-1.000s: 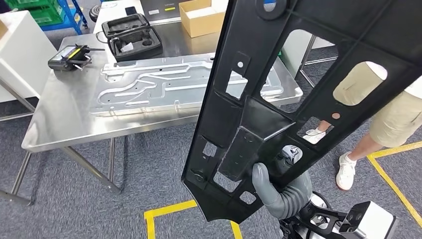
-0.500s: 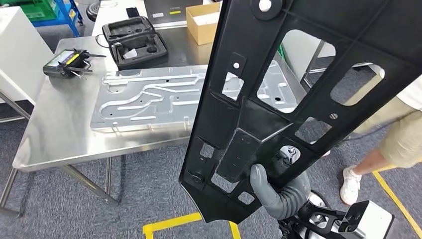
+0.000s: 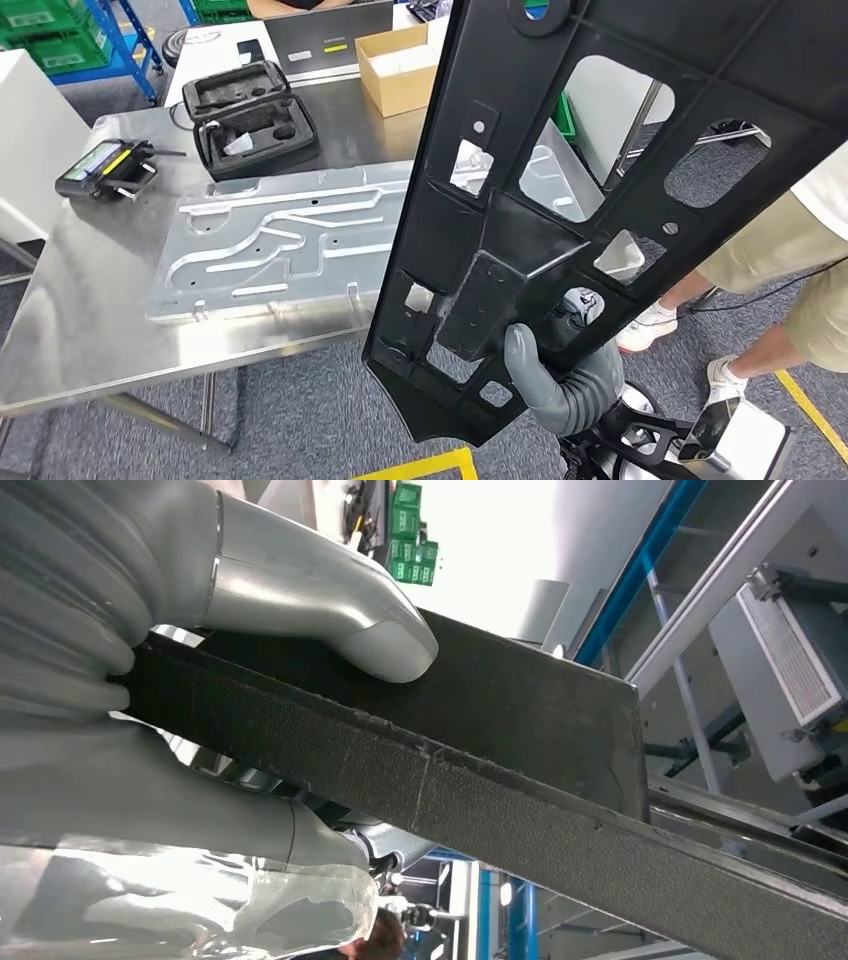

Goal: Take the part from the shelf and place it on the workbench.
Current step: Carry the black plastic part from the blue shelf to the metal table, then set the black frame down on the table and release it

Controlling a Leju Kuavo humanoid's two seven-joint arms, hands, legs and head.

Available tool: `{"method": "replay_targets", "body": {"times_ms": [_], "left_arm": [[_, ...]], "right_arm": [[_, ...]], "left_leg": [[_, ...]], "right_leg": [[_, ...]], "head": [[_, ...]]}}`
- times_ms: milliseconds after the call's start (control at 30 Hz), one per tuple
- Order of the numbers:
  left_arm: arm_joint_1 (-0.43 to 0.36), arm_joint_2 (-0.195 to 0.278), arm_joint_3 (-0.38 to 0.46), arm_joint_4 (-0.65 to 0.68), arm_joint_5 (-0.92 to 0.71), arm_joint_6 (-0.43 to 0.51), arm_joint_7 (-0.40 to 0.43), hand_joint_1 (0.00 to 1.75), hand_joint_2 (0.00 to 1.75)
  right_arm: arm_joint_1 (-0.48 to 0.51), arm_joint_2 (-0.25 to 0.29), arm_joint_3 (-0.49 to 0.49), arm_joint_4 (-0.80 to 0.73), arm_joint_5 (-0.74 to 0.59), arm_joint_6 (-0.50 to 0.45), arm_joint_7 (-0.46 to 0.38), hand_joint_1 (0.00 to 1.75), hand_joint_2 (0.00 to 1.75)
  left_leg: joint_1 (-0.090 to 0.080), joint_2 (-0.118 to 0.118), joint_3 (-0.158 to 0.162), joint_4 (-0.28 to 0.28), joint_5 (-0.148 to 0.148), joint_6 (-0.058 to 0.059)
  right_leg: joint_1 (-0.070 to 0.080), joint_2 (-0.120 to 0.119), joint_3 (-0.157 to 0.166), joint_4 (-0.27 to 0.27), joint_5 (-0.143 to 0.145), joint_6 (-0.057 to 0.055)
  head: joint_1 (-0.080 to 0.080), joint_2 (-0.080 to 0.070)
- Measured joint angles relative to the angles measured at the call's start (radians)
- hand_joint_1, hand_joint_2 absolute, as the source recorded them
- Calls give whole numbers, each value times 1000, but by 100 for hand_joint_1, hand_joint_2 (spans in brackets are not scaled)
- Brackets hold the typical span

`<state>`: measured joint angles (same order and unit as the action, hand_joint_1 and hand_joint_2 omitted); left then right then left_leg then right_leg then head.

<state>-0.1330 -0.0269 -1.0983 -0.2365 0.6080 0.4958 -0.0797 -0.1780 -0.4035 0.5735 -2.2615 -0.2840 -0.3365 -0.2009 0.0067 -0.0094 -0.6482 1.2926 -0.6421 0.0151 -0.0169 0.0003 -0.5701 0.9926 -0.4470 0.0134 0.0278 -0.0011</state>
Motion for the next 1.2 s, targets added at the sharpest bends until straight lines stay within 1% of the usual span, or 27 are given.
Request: {"method": "replay_targets", "body": {"times_ms": [33,67,100,167,200,233,333,367,400,467,500,533,567,600,667,700,733,800,833,900,933,1000,1033,1067,1100,1167,1200], "left_arm": [[0,0,0,0,2,0,-1,0,175],[0,0,0,0,3,0,-2,0,175],[0,1,0,0,3,0,-3,0,175],[5,2,0,0,3,0,-4,0,175],[7,2,0,0,4,0,-6,0,175],[8,2,0,0,5,-1,-9,0,175],[3,1,0,0,6,-2,-18,0,175],[2,1,1,0,6,-2,-19,0,175],[1,2,1,0,6,-1,-20,0,175],[2,2,1,0,6,0,-22,0,175],[3,2,1,0,6,-1,-22,0,175],[5,2,0,0,6,-1,-22,0,175],[6,2,0,0,7,-1,-23,0,175],[7,2,0,0,7,-1,-23,0,175],[7,2,0,0,7,-1,-23,0,175],[7,2,0,0,8,-1,-23,0,175],[7,2,0,0,8,-1,-23,0,175],[9,1,0,0,9,-1,-23,0,175],[10,2,0,0,9,0,-23,0,175],[11,2,0,0,10,0,-23,0,175],[10,3,1,0,11,0,-24,0,175],[7,3,1,0,14,0,-28,0,175],[4,3,2,0,16,0,-29,0,175],[2,3,2,0,18,0,-31,0,175],[2,2,2,0,19,0,-31,0,175],[1,2,2,0,20,-1,-31,0,175],[1,2,2,0,20,-1,-31,0,175]], "right_arm": [[0,0,0,0,0,1,0,175,175],[0,0,0,1,-1,1,1,175,175],[0,1,0,1,-1,1,1,175,175],[-2,3,0,3,-5,1,2,175,175],[-4,4,1,5,-7,1,2,175,175],[-5,4,1,7,-8,1,2,175,175],[-10,5,1,8,-9,1,2,175,175],[-12,6,1,9,-9,1,1,175,175],[-14,6,1,9,-9,2,1,175,175],[-15,6,1,10,-9,1,2,175,175],[-15,6,1,10,-10,1,3,175,175],[-15,5,1,12,-10,1,4,175,175],[-15,5,1,13,-10,1,6,175,175],[-15,5,1,14,-10,1,7,175,175],[-16,5,1,14,-9,0,10,175,175],[-16,5,1,14,-9,0,11,175,175],[-16,5,1,14,-9,-1,12,175,175],[-16,5,1,14,-8,-2,15,175,175],[-16,5,1,14,-8,-2,16,175,175],[-17,5,1,14,-4,-4,20,175,175],[-17,5,1,14,1,-5,25,175,175],[-18,-1,0,14,30,-6,57,175,175],[-19,-8,0,14,54,-6,88,175,175],[-22,-20,-1,14,84,-3,124,175,175],[-24,-29,-2,14,106,0,153,175,175],[-28,-42,-4,14,128,5,184,175,175],[-28,-43,-4,14,128,6,186,175,175]], "left_leg": [[0,0,-19,-1,-15,0],[0,1,-25,-33,-7,3],[-1,1,-18,-86,27,6],[-4,2,2,-215,154,15],[-7,2,10,-254,200,20],[-8,3,15,-275,236,23],[-5,5,25,-281,251,35],[-4,5,27,-282,250,42],[-3,5,30,-284,249,49],[-3,5,30,-285,245,59],[-3,4,30,-285,243,62],[-4,3,30,-285,242,64],[-5,2,31,-285,241,64],[-5,0,33,-285,240,63],[-8,-4,38,-284,238,60],[-11,-5,39,-284,236,57],[-12,-6,40,-284,235,52],[-13,-6,40,-287,235,42],[-12,-6,40,-288,235,37],[-11,-4,26,-258,215,25],[-9,-2,7,-217,192,20],[-4,2,-55,-85,132,9],[-2,3,-81,-31,116,5],[-1,4,-94,-7,116,4],[-1,4,-94,-7,125,4],[0,4,-83,-33,145,4],[0,4,-82,-35,146,5]], "right_leg": [[0,1,14,0,-11,1],[0,1,32,0,-23,3],[0,1,50,-1,-35,5],[0,5,81,-2,-56,13],[2,8,89,-2,-67,18],[4,11,93,-3,-76,22],[6,14,102,-1,-96,31],[5,13,97,18,-110,34],[4,12,80,57,-134,38],[5,9,8,194,-199,41],[5,9,-33,262,-222,42],[5,9,-62,303,-226,42],[5,9,-72,302,-209,41],[5,9,-62,259,-172,39],[8,8,-3,107,-86,32],[10,8,21,48,-59,29],[12,7,33,13,-45,27],[15,7,34,2,-40,23],[12,7,35,-1,-37,18],[5,5,39,-7,-31,11],[1,4,41,-10,-29,9],[0,2,41,-10,-30,7],[0,2,41,-10,-31,7],[0,1,42,-10,-33,8],[0,2,44,-10,-35,8],[0,3,45,-10,-37,10],[0,3,46,-10,-37,10]], "head": [[0,0],[0,0],[0,0],[-1,0],[0,0],[0,0],[1,0],[1,0],[1,0],[2,0],[2,0],[2,0],[2,0],[2,0],[2,0],[2,0],[1,0],[1,0],[1,0],[0,0],[-1,0],[-4,0],[-4,0],[-4,0],[-4,0],[-4,0],[-4,0]]}}
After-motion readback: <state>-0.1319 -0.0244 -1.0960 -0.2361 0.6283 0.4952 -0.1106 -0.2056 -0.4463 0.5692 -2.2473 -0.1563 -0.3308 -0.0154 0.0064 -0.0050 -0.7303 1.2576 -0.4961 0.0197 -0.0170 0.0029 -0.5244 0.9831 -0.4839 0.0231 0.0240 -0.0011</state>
